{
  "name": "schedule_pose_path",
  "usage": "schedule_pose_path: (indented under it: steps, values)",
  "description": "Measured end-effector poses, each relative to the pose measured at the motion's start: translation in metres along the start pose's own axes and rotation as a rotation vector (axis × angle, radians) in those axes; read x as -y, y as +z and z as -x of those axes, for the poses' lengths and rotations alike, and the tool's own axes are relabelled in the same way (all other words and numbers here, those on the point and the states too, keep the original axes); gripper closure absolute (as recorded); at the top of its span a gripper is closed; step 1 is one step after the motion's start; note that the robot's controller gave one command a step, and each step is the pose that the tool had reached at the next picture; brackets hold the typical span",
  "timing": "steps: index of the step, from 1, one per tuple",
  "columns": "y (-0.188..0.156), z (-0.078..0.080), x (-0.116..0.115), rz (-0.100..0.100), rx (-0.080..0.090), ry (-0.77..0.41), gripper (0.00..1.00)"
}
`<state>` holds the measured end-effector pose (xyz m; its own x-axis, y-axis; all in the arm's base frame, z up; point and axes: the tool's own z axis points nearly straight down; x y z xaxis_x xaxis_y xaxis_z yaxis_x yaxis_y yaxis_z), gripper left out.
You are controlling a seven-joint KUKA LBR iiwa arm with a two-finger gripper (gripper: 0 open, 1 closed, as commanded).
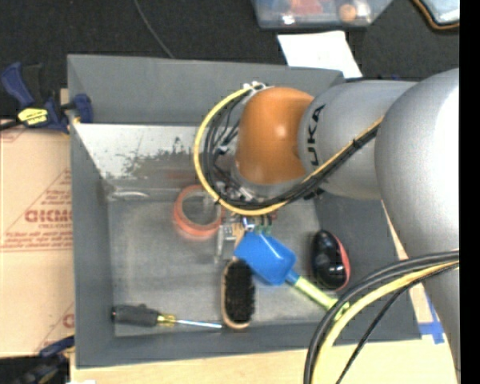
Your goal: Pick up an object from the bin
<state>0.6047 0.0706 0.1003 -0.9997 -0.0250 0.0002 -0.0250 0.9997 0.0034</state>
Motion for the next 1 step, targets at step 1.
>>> schedule_pose_path:
  steps: [1]
  values:
    - [0.0292, 0.0254, -0.0024, 0.0, 0.029, -0.167, 0.0]
